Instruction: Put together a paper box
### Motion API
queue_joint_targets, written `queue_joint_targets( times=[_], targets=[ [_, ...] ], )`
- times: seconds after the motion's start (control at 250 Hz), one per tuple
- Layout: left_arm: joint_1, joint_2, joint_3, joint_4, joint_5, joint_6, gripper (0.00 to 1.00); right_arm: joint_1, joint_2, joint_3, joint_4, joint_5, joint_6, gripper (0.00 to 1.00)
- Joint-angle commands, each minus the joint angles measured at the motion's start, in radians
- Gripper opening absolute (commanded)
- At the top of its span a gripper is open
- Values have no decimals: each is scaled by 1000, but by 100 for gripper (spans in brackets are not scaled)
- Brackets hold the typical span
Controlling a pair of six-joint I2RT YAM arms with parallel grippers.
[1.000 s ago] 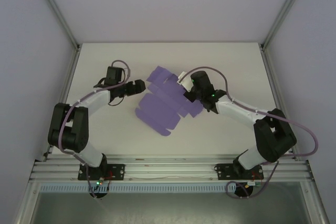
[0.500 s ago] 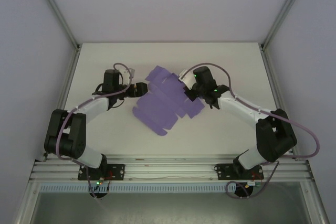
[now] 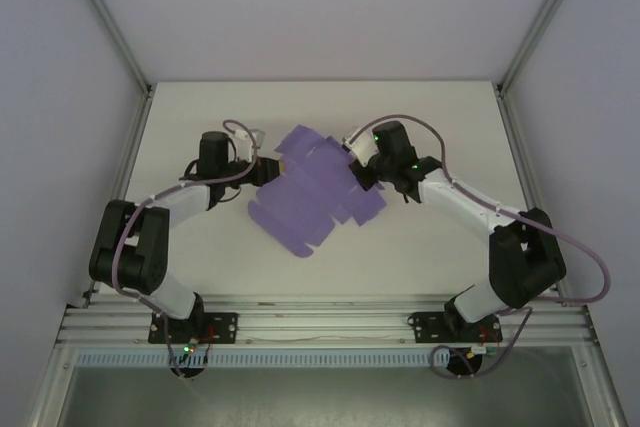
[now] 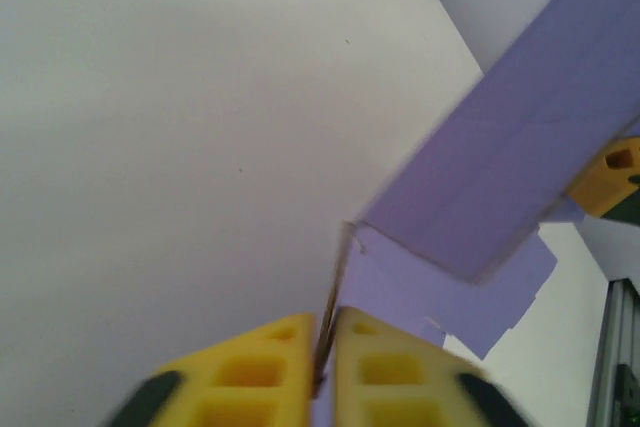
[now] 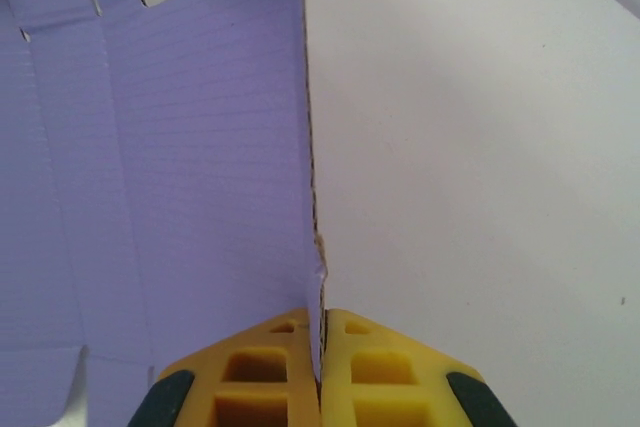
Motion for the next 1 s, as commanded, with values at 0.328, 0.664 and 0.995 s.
queue_joint_targets(
  times=[0.328, 0.664, 0.995],
  targets=[
    [-38, -229, -194, 164, -102, 78, 0, -71, 71, 149, -142, -77, 194, 0],
    [-372, -247, -61, -146, -718, 363, 0, -37, 91, 168, -174, -23, 135, 0],
    [-599, 26, 116, -248, -978, 495, 0, 27, 47, 101, -107, 83, 59, 0]
  ],
)
